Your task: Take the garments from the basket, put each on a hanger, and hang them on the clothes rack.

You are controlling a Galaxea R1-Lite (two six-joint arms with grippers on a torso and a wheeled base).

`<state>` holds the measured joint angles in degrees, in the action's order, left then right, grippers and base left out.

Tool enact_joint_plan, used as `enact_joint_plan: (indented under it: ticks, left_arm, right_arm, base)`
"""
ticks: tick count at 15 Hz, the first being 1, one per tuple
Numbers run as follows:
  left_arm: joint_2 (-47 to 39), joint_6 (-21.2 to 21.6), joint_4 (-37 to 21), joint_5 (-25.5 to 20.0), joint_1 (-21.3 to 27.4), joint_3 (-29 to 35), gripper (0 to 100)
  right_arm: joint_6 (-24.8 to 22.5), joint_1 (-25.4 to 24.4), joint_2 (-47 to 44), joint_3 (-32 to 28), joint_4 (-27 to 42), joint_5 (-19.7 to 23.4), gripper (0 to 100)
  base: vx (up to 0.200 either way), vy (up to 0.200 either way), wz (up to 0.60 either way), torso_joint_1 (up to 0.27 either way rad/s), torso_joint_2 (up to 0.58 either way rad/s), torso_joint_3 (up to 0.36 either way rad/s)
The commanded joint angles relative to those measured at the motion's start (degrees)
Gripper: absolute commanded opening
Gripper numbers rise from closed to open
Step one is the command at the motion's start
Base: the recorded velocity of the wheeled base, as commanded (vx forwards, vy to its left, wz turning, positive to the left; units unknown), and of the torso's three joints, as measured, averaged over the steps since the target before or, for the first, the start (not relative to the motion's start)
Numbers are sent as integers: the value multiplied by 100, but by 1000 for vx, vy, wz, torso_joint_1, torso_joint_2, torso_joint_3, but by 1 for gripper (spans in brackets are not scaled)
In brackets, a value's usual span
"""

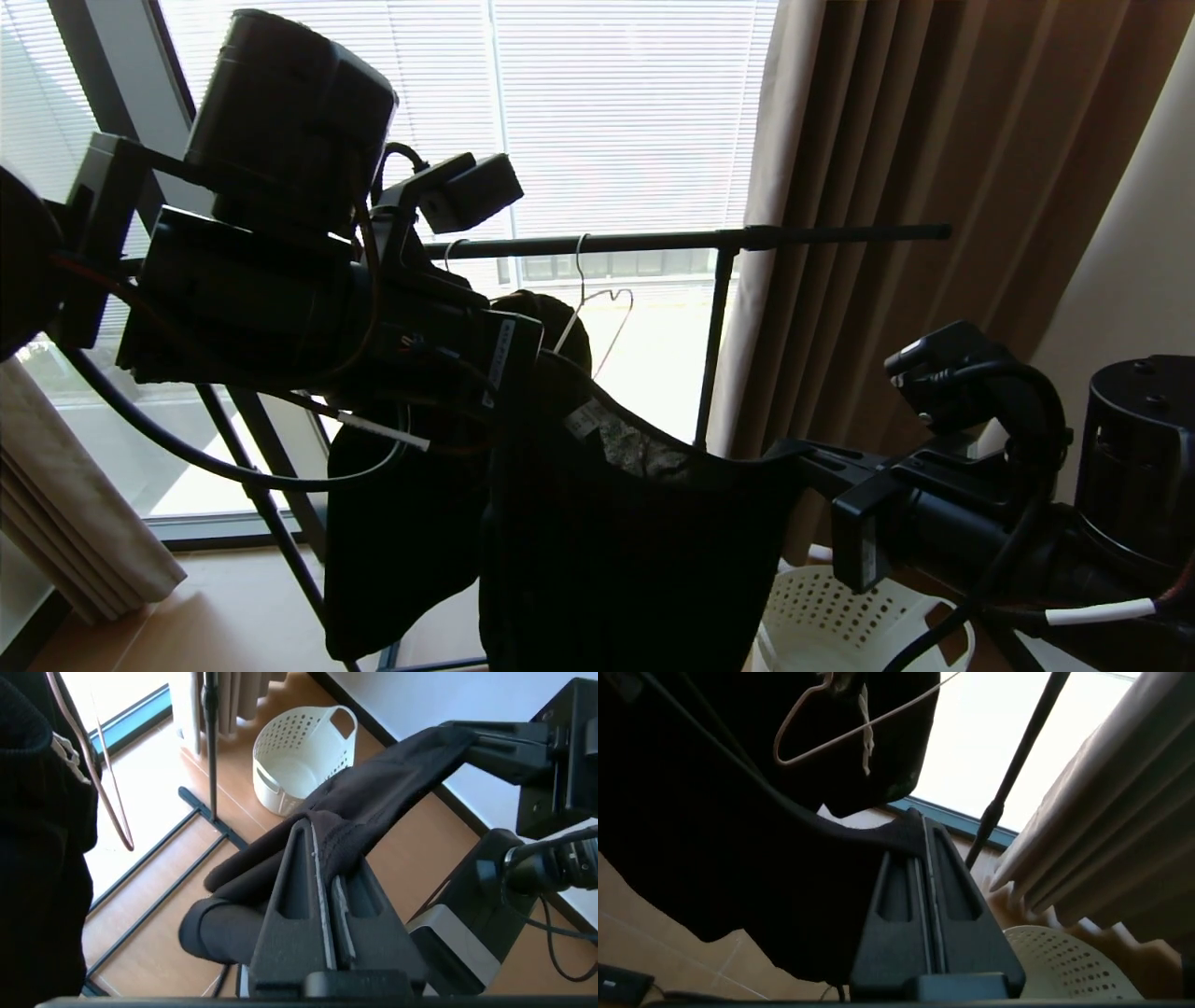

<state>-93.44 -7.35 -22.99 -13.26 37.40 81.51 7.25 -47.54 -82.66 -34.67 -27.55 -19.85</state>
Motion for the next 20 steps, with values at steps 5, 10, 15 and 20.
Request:
enact_joint_plan:
  ticks: [5, 10, 15, 20]
  left_arm:
    - [-51, 6, -12, 8, 74, 252, 0]
    - [-122, -3, -4, 175, 74, 252, 0]
    - [-95, 14, -4, 228, 153, 252, 0]
    - [-95, 14, 5, 219, 268, 120, 0]
  right_arm:
    - [-180, -1, -39, 303, 13, 51, 100]
    - [-831, -238, 14, 707, -40, 657, 100]
    - [-1446, -282, -30, 540, -427, 1572, 100]
    - [-1657, -282, -461, -145, -391, 1651, 100]
  base:
    - [0, 0, 0, 0, 0, 0]
    - [0, 0, 0, 0, 0, 0]
    - [0, 0, 0, 0, 0, 0]
    - [0, 0, 0, 0, 0, 0]
